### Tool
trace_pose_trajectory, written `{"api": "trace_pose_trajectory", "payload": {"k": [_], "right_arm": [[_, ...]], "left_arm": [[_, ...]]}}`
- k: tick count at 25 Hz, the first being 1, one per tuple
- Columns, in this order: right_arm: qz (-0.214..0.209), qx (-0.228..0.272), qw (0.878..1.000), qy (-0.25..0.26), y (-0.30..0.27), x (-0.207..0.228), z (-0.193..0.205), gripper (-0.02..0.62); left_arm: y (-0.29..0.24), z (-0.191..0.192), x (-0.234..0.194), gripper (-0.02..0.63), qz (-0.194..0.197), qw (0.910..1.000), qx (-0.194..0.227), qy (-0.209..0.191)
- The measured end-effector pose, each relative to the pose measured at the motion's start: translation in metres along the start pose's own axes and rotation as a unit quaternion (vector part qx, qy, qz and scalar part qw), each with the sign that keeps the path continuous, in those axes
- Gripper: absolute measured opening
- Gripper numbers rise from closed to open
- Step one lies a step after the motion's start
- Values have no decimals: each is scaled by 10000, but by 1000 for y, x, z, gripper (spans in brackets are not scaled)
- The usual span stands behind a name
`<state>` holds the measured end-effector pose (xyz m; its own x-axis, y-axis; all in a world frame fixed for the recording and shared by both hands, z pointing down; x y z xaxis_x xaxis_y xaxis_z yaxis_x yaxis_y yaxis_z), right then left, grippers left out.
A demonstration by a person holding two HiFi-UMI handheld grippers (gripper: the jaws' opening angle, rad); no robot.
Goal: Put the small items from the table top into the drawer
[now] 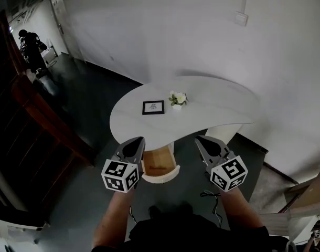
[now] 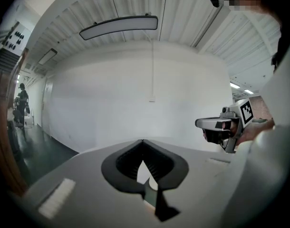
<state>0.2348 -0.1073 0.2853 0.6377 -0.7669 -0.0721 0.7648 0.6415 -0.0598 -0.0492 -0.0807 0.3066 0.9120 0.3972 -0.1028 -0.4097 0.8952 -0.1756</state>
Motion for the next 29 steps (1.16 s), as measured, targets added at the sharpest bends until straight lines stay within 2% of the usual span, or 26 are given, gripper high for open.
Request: {"api": "trace_pose_trajectory", "payload": {"k": [4, 9, 29], "right_arm": [[49, -78, 10000, -36, -2, -4, 5, 11], [120, -217, 9996, -116, -3, -7, 17, 11], [-27, -241, 9994, -230, -13, -12, 21, 11]], "left_arm": [[7, 1, -5, 3, -84, 9999, 75, 94], [11, 14, -11, 3, -114, 9997, -41, 205], [9, 24, -16, 3, -98, 9996, -161, 223]]}}
Point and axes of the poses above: the fingertips, and each gripper's own axes: y backward along the fingers, x to its right, z out of its underside, the point moved 9 cm from there along y, backward along the fingers, and after that the axes turned 2 degrees about y, right-handed, at the moved point
